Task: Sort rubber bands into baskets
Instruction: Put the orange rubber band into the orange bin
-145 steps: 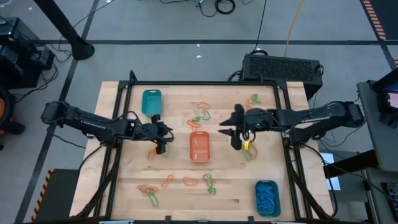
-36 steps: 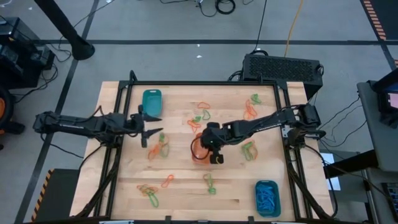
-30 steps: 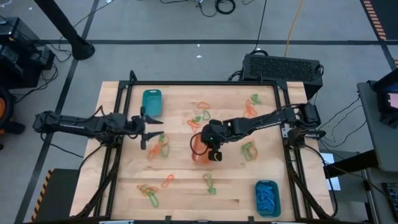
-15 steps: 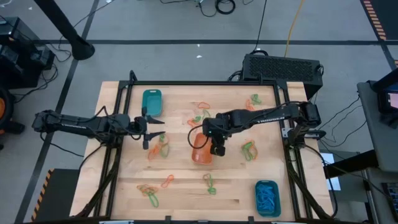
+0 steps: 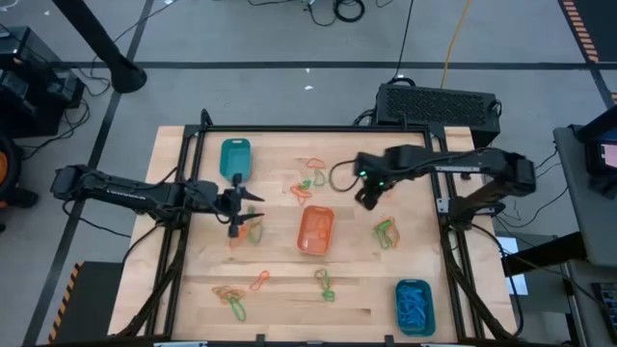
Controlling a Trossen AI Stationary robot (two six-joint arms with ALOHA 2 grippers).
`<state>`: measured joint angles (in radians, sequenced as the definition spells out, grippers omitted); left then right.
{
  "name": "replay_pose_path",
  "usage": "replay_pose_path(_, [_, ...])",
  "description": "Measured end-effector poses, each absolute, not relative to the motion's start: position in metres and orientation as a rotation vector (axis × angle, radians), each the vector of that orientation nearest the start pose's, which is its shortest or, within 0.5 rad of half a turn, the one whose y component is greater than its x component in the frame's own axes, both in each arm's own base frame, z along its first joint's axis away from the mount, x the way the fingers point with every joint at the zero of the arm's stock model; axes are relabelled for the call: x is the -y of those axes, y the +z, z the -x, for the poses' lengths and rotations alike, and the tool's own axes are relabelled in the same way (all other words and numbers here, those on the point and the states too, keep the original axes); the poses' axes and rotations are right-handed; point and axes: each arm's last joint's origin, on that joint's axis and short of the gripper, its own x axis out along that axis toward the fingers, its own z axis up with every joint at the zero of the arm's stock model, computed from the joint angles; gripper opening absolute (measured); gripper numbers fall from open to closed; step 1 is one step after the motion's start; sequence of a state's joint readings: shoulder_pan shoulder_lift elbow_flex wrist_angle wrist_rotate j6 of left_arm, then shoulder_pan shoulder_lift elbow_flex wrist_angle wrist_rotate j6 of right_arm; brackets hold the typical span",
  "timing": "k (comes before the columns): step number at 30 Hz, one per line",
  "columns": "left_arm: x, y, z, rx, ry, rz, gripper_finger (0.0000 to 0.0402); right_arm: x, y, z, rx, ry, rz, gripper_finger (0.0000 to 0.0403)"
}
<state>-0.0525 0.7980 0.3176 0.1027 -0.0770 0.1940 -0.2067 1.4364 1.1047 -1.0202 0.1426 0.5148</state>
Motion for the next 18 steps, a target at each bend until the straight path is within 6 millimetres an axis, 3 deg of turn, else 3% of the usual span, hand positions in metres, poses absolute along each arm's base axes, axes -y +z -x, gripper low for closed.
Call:
replay_pose_path(6, [0.007,0.194,-0.166,-0.235,-0.064,-0.221,0.0198,0.068,0.202,-0.214,-1.168,-0.837,-0.711,0.0094])
replay_pose_path(12, [-0.003,0.188,-0.162,-0.156,0.011,-0.159,0.0198,0.073,0.173,-0.202,-1.127,-0.900,-0.772,0.0093])
replay_pose_path(18, [-0.006,0.188,-0.162,-0.150,0.026,-0.137,0.0198,0.078,0.158,-0.195,-1.084,-0.971,-0.739,0.0093])
